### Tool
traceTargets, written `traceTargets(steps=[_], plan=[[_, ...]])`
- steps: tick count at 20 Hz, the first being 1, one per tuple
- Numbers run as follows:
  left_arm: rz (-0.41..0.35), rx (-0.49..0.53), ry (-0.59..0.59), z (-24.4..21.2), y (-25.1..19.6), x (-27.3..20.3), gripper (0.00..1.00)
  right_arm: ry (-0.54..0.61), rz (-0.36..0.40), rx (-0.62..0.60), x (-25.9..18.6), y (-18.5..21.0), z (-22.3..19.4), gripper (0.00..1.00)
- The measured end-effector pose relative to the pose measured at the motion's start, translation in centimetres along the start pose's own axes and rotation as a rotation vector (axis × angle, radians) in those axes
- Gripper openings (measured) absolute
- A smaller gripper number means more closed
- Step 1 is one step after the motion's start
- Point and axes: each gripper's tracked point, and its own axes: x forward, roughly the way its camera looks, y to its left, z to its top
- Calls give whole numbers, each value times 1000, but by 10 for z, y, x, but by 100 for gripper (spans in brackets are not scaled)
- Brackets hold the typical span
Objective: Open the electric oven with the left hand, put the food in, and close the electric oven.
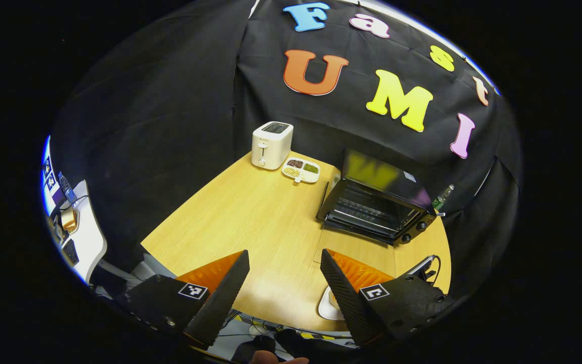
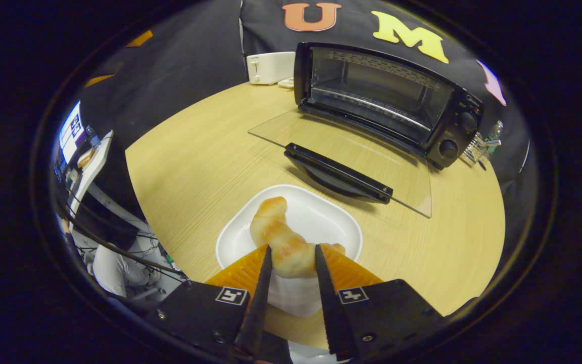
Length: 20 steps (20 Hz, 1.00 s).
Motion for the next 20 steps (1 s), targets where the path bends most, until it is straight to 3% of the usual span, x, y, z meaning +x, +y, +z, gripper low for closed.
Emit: traceTargets(steps=[5,8,14,20], plan=[[-63,59,0,7,-16,3,94,-22,2,110,0,-5,6,11],[-113,87,-8,12,-15,-6,94,-47,-47,190,-11,-9,11,6],[-171,128,-34,14,6,-23,94,-181,-115,446,-58,-13,47,9],[-192,183,-32,14,29,-40,94,-347,-112,814,-76,-24,108,6]])
